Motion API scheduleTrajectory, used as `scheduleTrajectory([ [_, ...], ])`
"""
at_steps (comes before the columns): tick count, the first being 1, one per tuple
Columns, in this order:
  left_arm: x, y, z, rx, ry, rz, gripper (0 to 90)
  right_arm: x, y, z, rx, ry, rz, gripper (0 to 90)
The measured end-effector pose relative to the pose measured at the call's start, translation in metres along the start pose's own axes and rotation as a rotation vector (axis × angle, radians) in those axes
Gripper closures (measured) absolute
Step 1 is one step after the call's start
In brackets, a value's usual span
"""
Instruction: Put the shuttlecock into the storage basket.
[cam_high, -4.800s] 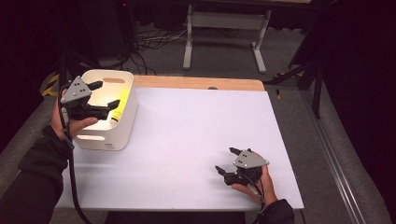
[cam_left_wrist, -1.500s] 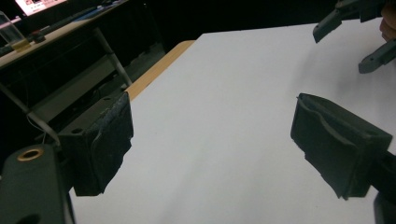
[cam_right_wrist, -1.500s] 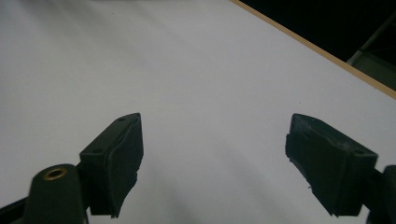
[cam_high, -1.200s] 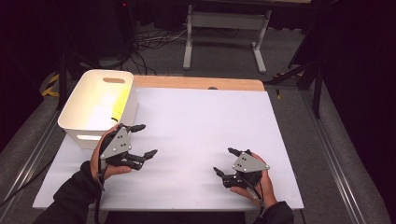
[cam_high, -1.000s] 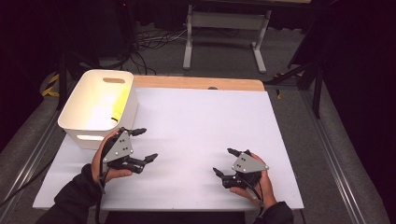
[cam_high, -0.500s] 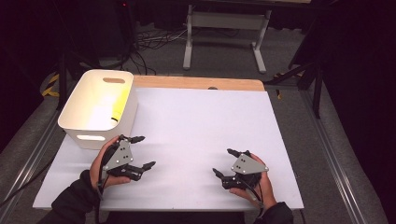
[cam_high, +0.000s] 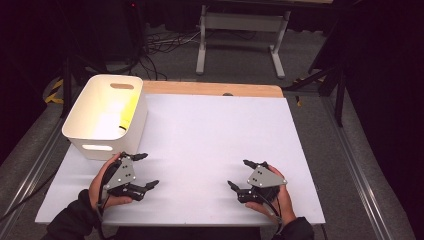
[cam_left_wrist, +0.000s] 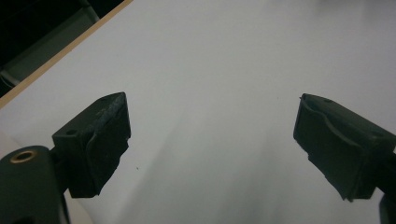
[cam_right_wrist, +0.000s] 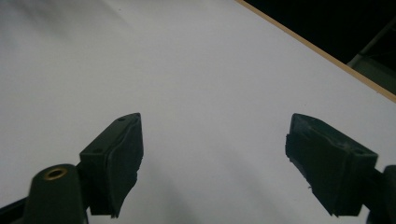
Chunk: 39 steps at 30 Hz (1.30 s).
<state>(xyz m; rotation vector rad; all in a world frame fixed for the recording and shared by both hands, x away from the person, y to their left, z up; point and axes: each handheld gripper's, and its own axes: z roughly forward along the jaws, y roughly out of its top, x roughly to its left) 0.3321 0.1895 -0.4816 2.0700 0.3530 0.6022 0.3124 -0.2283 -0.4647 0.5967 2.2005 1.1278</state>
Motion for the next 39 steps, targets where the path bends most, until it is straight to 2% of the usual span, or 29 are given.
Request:
scheduleTrajectory([
  [5, -0.002, -0.01, -0.006, 0.015, 0.009, -0.01, 11.1, 0.001, -0.001, 0.0, 0.002, 0.004, 0.003, 19.4],
  [16, 0.002, -0.029, -0.021, 0.022, 0.035, -0.068, 9.4, 0.003, -0.004, 0.0, 0.006, 0.003, 0.004, 14.8],
  [24, 0.004, -0.042, -0.034, 0.004, 0.037, -0.128, 8.2, 0.003, -0.006, 0.002, -0.002, 0.01, 0.002, 13.6],
  [27, 0.005, -0.047, -0.04, 0.007, 0.046, -0.139, 6.6, 0.003, -0.006, 0.003, 0.0, 0.003, 0.006, 12.8],
  [30, 0.008, -0.051, -0.046, -0.005, 0.057, -0.161, 5.3, 0.003, -0.007, 0.004, -0.005, 0.015, 0.014, 10.8],
  [32, 0.008, -0.051, -0.048, -0.017, 0.064, -0.175, 5.3, 0.004, -0.007, 0.004, 0.002, 0.007, 0.006, 9.6],
  [39, 0.007, -0.05, -0.047, -0.015, 0.064, -0.172, 5.2, 0.004, -0.008, 0.002, -0.008, -0.016, 0.0, 7.5],
])
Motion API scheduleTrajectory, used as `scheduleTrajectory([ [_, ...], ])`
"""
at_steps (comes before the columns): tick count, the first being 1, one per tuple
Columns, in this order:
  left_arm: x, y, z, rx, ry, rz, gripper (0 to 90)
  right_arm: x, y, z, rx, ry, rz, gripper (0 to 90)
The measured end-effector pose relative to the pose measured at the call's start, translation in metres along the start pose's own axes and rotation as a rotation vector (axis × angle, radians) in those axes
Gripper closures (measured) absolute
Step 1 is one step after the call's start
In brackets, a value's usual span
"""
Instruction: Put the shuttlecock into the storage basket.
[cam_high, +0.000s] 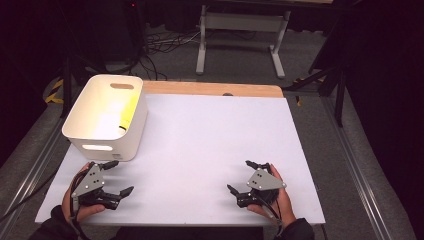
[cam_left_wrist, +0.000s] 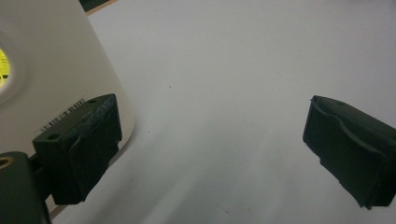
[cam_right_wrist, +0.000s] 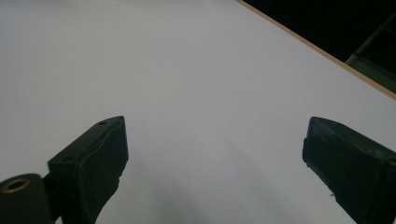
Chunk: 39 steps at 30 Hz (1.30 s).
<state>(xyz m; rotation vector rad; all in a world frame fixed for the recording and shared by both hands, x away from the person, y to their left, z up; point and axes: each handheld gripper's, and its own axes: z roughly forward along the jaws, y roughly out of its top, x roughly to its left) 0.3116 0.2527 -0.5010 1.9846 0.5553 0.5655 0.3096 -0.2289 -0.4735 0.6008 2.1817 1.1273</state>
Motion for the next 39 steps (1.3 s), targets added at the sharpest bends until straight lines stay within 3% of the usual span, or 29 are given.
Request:
scheduleTrajectory([
  [11, -0.0028, -0.0001, -0.0029, -0.017, -0.007, 0.016, 5.5, 0.0024, 0.0036, -0.0001, 0.006, -0.021, -0.006, 8.0],
  [39, -0.0047, -0.0007, 0.0046, 0.03, -0.008, 0.065, 6.7, 0.0048, 0.0008, 0.008, 0.04, -0.007, -0.01, 9.0],
])
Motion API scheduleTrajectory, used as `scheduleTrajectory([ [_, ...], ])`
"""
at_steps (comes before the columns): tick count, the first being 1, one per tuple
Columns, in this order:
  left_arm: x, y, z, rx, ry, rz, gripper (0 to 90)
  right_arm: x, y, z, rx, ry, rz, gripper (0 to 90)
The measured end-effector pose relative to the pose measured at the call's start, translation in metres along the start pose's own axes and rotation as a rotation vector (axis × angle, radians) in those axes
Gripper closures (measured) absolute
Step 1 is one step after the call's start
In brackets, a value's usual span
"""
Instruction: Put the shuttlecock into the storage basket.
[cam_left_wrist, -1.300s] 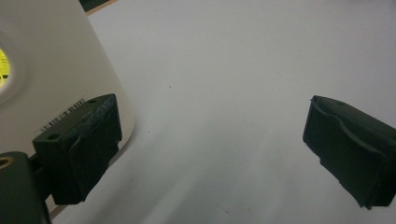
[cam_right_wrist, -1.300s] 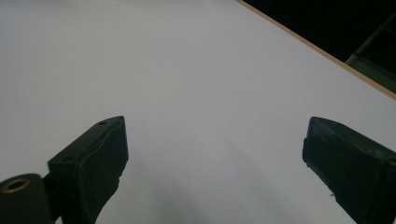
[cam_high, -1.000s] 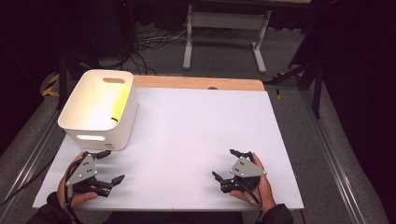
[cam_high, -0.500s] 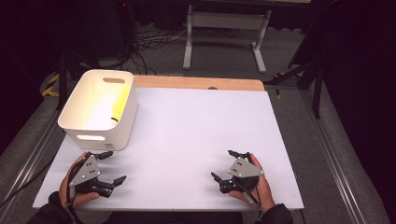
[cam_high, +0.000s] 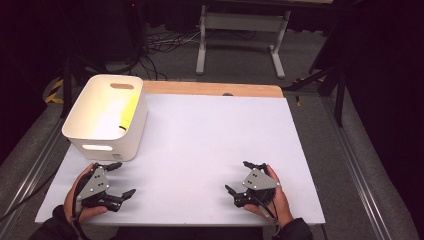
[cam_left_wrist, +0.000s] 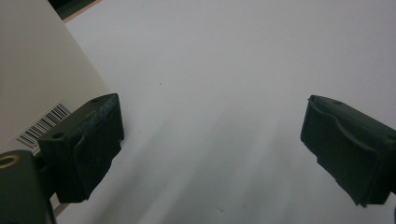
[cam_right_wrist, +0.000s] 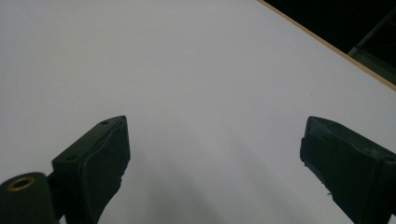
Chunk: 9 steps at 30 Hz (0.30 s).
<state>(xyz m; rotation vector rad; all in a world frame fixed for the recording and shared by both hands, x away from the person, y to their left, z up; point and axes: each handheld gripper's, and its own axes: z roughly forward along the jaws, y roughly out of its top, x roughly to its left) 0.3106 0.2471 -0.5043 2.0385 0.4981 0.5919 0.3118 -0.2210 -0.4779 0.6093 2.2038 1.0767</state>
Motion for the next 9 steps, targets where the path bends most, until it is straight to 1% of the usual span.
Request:
scheduleTrajectory([
  [5, 0.0005, 0.0002, 0.0015, 0.007, -0.005, 0.007, 6.9, -0.0008, -0.0005, 0.0011, 0.0, -0.001, 0.01, 9.0],
  [9, 0.0007, 0.0, 0.0018, 0.007, -0.005, 0.0, 7.0, -0.0018, -0.0003, 0.001, -0.011, -0.009, 0.011, 9.2],
])
